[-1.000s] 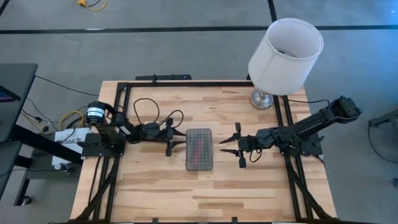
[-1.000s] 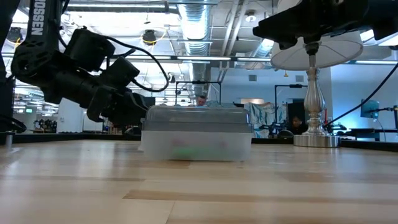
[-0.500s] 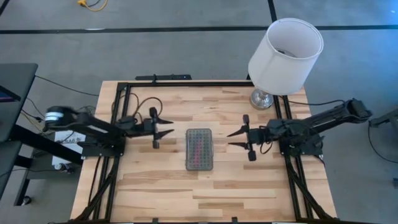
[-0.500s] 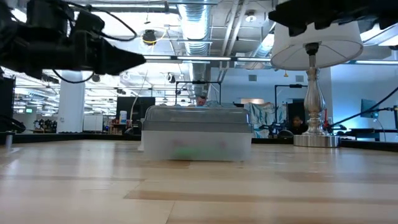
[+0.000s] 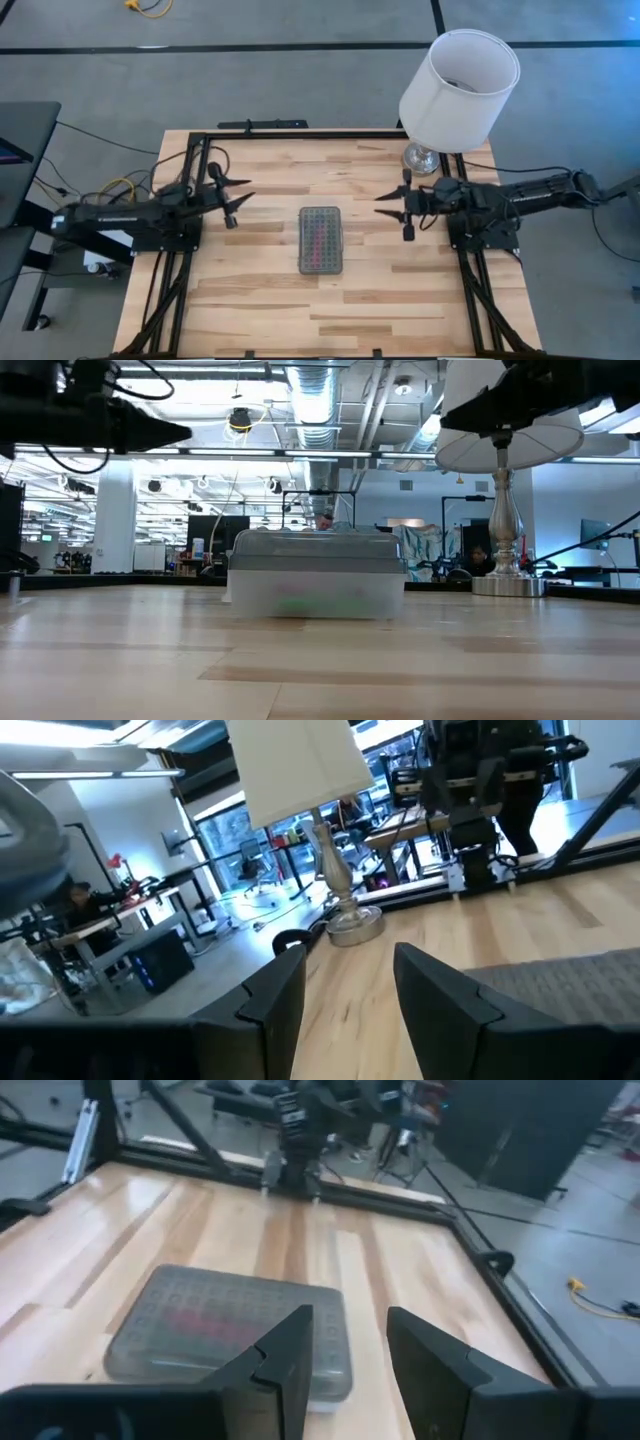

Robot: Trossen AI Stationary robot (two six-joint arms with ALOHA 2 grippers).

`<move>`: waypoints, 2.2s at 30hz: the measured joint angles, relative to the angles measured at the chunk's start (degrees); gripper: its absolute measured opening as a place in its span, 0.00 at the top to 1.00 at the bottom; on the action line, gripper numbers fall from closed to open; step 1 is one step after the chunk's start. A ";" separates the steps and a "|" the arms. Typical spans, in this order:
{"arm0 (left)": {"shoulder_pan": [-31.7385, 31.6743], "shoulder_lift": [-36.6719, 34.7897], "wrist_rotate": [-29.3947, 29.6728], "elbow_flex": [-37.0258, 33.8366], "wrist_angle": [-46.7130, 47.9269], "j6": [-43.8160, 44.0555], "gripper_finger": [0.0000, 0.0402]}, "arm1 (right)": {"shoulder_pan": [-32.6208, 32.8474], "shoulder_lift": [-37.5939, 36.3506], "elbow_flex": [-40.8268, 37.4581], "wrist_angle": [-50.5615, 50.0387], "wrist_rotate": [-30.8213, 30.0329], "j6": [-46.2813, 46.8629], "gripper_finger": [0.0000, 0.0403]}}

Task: Pick & place school supplies into a supply box
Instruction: Return to Home Position

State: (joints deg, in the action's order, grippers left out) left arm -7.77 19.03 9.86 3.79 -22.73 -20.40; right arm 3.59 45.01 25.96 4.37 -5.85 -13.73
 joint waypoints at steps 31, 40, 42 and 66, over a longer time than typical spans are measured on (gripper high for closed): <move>3.99 -17.20 -2.00 -3.19 18.22 6.62 0.62 | -6.33 -16.88 -25.29 27.34 5.93 -0.27 0.69; 4.00 -17.20 -2.07 -3.23 19.42 6.73 0.62 | -6.29 -32.38 -25.51 15.99 5.75 -1.80 0.69; 4.00 -17.20 -2.43 -3.26 19.46 6.73 0.62 | -6.27 -36.29 -25.53 11.03 5.76 -1.73 0.69; 4.09 -17.15 -10.38 -3.37 20.77 6.70 0.62 | -0.41 -41.76 -25.59 -3.11 2.80 2.81 0.69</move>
State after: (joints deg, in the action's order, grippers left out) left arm -3.68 1.88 -0.52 0.43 -1.96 -13.70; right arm 3.18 3.25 0.36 1.26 -3.05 -10.92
